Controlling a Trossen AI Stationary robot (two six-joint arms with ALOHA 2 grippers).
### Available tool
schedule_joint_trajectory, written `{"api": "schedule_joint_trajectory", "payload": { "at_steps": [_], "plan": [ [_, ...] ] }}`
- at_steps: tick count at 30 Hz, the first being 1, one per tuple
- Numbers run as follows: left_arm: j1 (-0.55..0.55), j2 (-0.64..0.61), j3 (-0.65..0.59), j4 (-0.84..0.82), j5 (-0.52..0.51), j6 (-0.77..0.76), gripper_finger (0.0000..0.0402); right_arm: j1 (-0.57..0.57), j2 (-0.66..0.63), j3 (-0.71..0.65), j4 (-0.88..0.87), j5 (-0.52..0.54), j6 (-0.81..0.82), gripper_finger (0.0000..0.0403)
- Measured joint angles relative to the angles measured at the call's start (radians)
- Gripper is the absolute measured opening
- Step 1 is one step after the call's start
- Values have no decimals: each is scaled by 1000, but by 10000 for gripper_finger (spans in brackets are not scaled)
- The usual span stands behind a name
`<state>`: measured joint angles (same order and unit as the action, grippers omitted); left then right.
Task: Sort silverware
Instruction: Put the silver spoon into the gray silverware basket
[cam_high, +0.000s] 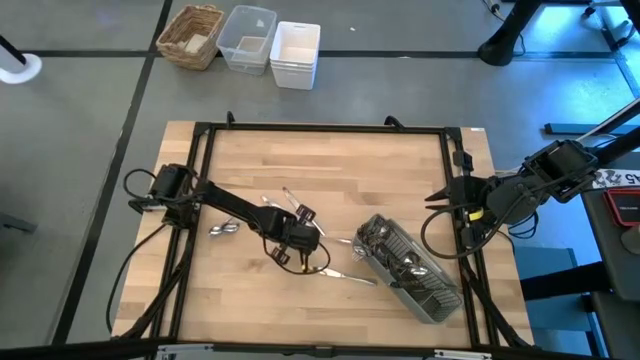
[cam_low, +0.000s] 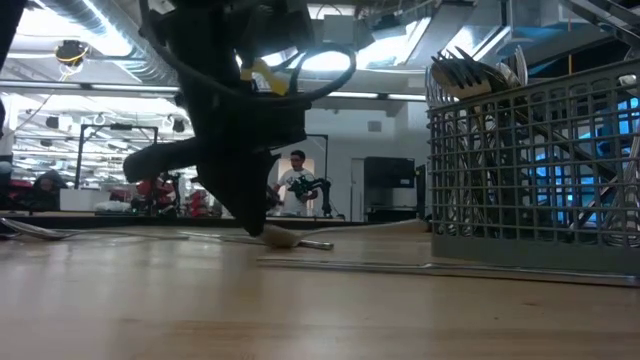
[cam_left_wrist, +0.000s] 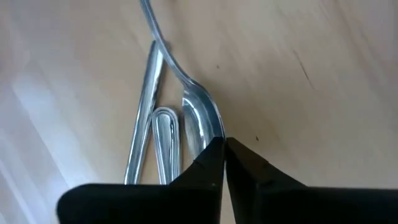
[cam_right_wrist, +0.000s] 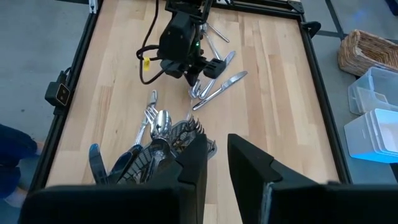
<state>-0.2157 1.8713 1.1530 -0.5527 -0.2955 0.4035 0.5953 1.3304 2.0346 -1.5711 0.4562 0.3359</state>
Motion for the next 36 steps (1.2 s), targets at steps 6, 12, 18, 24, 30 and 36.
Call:
{"api": "schedule_joint_trajectory", "payload": {
  "at_steps": [6, 12, 18, 24, 30, 36],
  "plan": [
    [1, -58, 7, 15, 84, -199, 2, 0, -7, 0, 0, 4, -1, 67],
    [3, -170, 7, 10, 342, -428, 2, 0, -61, 0, 0, 38, -23, 67],
    [11, -330, 9, 45, 642, -702, 1, 1, -137, 0, 0, 243, -56, 67],
    [20, -466, 9, 334, 744, -1062, 1, 1, -191, 0, 0, 322, -46, 67],
    [45, -448, 10, 793, 647, -1377, 1, 0, -274, -116, 48, 329, 45, 67],
    [82, -337, 8, 1011, 588, -1766, 1, 0, -419, -402, 307, 276, 57, 67]
  ]
}}
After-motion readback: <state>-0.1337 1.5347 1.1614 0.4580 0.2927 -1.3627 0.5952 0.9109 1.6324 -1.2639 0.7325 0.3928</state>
